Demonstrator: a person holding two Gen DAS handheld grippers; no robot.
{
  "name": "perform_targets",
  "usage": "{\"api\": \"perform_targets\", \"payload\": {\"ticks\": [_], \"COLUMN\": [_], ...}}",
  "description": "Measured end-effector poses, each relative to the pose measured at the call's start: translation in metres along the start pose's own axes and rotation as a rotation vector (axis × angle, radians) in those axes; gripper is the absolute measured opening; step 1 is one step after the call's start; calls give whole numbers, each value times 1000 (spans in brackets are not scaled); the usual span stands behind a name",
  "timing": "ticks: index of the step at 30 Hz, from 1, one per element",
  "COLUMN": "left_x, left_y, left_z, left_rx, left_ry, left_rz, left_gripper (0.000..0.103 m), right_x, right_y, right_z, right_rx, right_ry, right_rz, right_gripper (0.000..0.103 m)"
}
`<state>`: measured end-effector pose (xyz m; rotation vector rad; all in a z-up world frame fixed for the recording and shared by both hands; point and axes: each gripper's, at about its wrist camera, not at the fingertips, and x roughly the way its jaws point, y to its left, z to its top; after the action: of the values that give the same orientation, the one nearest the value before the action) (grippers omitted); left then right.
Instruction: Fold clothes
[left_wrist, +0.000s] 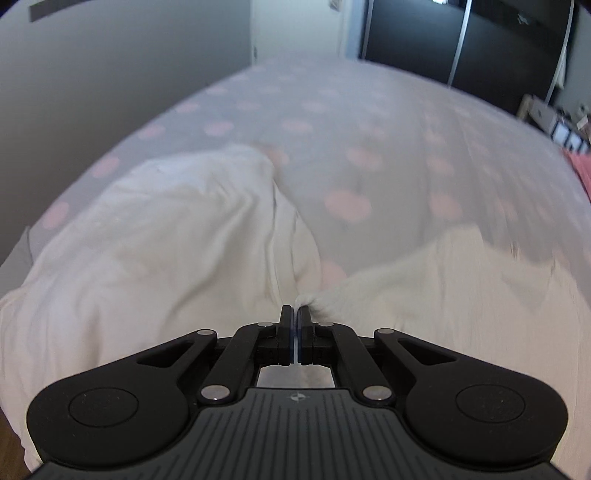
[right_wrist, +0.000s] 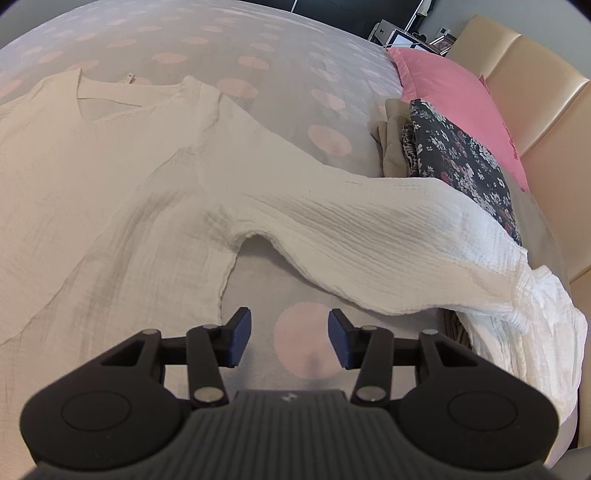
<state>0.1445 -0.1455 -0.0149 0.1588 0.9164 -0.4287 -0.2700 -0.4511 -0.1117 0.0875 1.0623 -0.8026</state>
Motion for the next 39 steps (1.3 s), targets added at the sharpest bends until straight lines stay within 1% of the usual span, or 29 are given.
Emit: {"api": "perform_targets", "payload": {"ticks": [2, 4, 6, 10, 12, 13, 15, 16, 19, 22, 24, 26, 35, 36, 39], "left_x": [1, 10, 13, 10, 5, 5, 4, 5, 16, 33, 39, 40, -40, -48, -68], "left_y": [-1, -2, -1, 13, 23, 27, 37, 40, 38, 29, 23, 21, 60, 66, 92], "left_z": [5, 5, 3, 2, -6, -10, -19, -23, -39, -58, -63, -65, -24, -20, -9], "left_rx": [-15, -23, -8, 20, 37, 48, 71, 88, 178, 279, 319, 340, 65, 29, -104], "left_ry": [10, 43, 68, 66, 80, 94, 123, 135, 164, 192, 186, 170, -64, -89, -165], "left_rz": [-13, -29, -35, -19, -24, -29, -40, -39, 10, 78, 101, 117, 51, 51, 95], "left_gripper": [1, 3, 18, 26, 42, 43, 44, 43, 44, 42, 18, 5, 3, 3, 3], "right_x": [1, 3, 4, 6, 7, 6, 4, 3, -1, -2, 0, 1, 0, 0, 1], "right_y": [-2, -3, -4, -5, -5, -4, -3, -2, 2, 1, -2, -6, -14, -14, -13], "right_z": [0, -1, -2, -3, -3, -2, -1, -1, -2, -2, -2, -2, -3, -3, -3], "right_rx": [5, 10, 6, 0, -1, 0, -4, -10, -28, -24, -7, 10, 38, 34, 25], "right_ry": [-1, -2, -5, -2, 3, 4, -1, -7, -38, -59, -52, -47, -45, -44, -42], "right_rz": [-2, -4, -11, -9, -4, 1, 14, 16, -4, -39, -47, -51, -89, -91, -100], "right_gripper": [50, 50, 50, 50, 50, 50, 51, 53, 60, 60, 61, 61, 61, 61, 61]}}
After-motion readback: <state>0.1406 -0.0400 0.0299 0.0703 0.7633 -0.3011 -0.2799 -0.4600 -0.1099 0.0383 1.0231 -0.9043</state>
